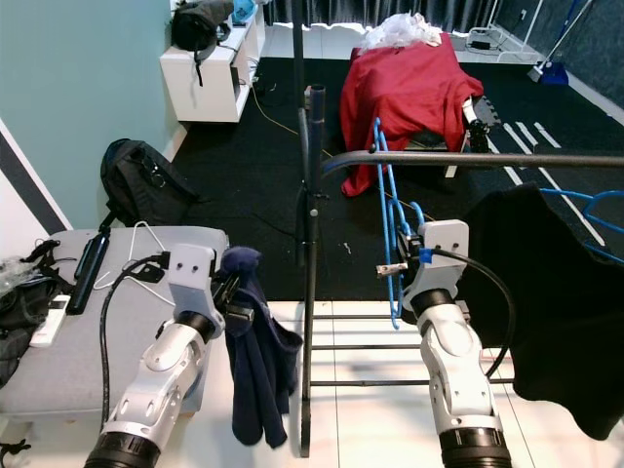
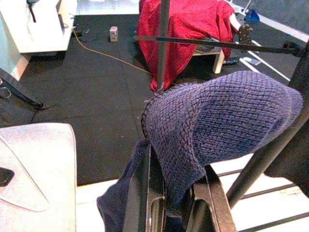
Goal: Hang hanger
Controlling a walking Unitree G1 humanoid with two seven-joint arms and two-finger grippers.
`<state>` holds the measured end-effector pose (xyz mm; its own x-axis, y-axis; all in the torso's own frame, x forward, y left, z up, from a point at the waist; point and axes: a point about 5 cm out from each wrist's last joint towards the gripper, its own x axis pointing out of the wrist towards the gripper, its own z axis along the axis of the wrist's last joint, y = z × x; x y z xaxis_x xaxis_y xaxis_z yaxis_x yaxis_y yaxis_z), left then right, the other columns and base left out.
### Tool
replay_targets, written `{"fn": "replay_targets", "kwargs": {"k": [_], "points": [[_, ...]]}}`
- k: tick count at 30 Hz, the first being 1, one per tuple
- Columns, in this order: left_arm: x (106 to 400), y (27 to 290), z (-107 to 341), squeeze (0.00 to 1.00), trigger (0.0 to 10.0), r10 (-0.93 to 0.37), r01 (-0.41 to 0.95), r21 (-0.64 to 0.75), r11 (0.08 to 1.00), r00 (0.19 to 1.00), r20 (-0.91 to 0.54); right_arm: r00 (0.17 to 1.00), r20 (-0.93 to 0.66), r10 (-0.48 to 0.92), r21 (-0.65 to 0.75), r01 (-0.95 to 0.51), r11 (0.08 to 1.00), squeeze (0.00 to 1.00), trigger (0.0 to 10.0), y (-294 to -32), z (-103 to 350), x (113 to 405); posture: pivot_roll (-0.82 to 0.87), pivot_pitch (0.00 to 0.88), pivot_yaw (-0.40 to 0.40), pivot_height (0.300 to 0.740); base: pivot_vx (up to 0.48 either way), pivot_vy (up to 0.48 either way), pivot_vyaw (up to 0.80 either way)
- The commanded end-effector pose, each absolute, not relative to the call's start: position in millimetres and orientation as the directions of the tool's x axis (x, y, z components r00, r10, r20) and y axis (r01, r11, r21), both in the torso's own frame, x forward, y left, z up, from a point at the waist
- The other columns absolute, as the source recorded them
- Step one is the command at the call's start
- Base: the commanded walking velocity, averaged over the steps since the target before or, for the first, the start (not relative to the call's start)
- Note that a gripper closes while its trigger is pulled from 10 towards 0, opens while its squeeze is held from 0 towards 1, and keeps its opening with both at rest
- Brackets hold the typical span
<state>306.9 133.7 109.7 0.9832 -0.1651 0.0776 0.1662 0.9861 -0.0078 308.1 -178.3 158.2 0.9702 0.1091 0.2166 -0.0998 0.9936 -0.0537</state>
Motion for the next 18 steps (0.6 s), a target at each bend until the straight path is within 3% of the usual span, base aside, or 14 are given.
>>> {"fn": "replay_targets", "kwargs": {"k": [1,8,18], "points": [[307,131,115,0.00,10.0,-0.190,0.189,0.015,0.982,0.976,0.102,0.951,0.293,0.100,-0.061,-0.086,0.994,0.00,10.0,-178,174,306,-0.14,0.096,-0.026,0.740,0.000,0.000,0.00],[305,127,115,0.00,10.0,-0.210,0.209,0.024,0.978,0.972,0.103,0.886,0.447,0.126,-0.052,-0.114,0.992,0.00,10.0,-178,219,310,-0.13,0.088,-0.038,0.740,0.000,0.000,0.00],[305,127,114,0.00,10.0,-0.228,0.225,0.039,0.973,0.969,0.096,0.920,0.389,0.052,0.013,-0.062,0.998,0.00,10.0,-189,231,322,-0.13,0.081,-0.037,0.740,0.000,0.000,0.00]]}}
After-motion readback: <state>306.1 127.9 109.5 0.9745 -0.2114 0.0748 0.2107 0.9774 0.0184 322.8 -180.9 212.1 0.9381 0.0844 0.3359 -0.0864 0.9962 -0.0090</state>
